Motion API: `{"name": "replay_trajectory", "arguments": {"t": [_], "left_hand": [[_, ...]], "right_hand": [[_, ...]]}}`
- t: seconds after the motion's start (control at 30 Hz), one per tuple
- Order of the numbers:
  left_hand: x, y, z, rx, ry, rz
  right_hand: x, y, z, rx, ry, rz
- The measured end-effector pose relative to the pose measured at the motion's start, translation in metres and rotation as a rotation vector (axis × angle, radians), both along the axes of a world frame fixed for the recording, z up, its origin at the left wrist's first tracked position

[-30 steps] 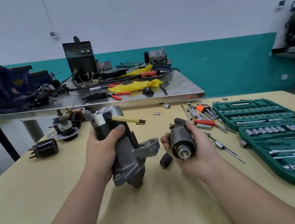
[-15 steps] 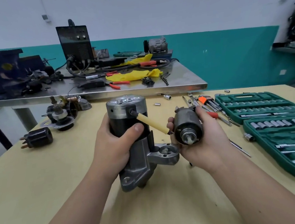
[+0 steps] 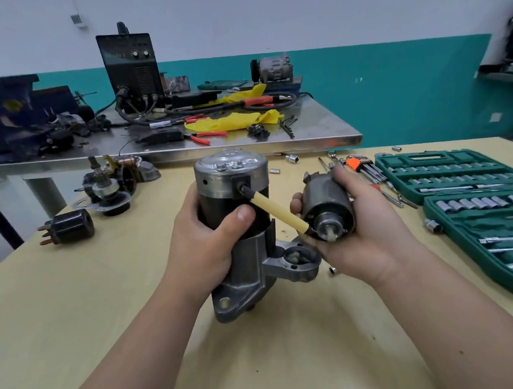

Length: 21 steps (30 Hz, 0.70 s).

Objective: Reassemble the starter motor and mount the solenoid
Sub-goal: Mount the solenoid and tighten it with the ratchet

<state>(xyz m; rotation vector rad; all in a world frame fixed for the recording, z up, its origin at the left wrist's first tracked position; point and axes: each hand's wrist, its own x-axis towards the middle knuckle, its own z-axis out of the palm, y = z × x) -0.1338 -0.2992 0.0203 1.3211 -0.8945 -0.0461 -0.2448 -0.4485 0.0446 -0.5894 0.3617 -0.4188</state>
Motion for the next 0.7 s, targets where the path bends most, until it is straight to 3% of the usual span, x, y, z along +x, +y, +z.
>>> {"name": "replay_trajectory", "arguments": {"t": [0.1, 0.23, 0.4, 0.5, 0.57, 0.7], "left_hand": [[0.001, 0.003, 0.002, 0.017, 0.021, 0.042], [0.002, 0.007, 0.005, 0.041, -0.011, 0.062], [0.001, 0.01, 0.002, 0.041, -0.006, 0.008], [-0.001, 0.01, 0.002, 0.064, -0.025, -0.003], [-0.005, 0.01, 0.004, 0.068, -0.068, 0.005], [-0.004, 0.011, 0.002, 0.072, -0.072, 0.007]], "right_hand": [[0.001, -0.002, -0.002, 0.055, 0.053, -0.034], [0.003, -0.002, -0.009, -0.046, 0.07, -0.02], [0.0, -0.006, -0.009, -0.295, -0.163, 0.028], [-0.003, -0.007, -0.01, -0.376, -0.21, 0.057], [-0.003, -0.003, -0.01, -0.3, -0.214, 0.075], [-0.001, 0.003, -0.007, 0.054, -0.232, 0.036]]}}
